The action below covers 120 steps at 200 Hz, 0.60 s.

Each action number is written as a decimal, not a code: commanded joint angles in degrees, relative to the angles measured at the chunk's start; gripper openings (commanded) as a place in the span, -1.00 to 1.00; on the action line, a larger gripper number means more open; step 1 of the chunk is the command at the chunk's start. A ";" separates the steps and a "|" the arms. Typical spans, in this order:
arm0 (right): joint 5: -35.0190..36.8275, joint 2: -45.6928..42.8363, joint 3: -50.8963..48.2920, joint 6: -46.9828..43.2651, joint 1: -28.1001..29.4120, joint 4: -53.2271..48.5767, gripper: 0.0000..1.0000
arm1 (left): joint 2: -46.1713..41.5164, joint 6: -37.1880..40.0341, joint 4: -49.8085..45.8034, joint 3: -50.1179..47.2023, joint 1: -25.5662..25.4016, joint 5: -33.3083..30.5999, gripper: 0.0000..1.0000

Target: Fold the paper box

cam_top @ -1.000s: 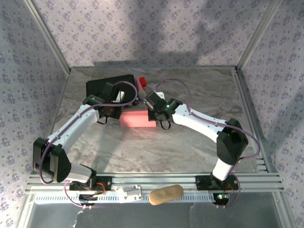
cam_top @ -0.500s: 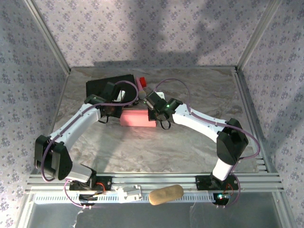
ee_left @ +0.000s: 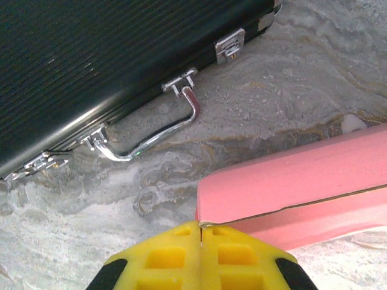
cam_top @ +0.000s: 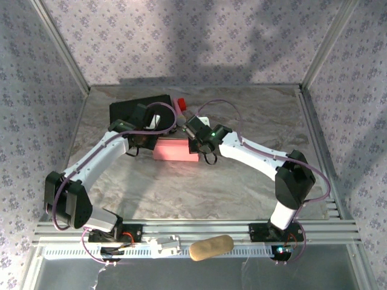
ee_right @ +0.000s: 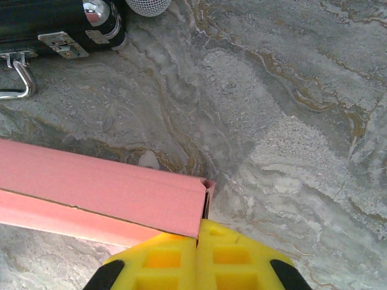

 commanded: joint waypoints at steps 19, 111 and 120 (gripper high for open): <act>0.73 3.51 1.27 0.29 1.22 -5.60 -1.00 | 0.75 -4.66 -7.42 4.61 -0.75 6.22 -1.00; 6.12 4.88 3.36 1.84 3.56 -8.26 -1.00 | 3.50 -7.93 -14.33 9.99 -0.74 12.41 -1.00; 6.29 5.00 3.45 1.92 3.67 -8.36 -1.00 | 3.38 -8.23 -14.29 10.37 -0.67 13.09 -1.00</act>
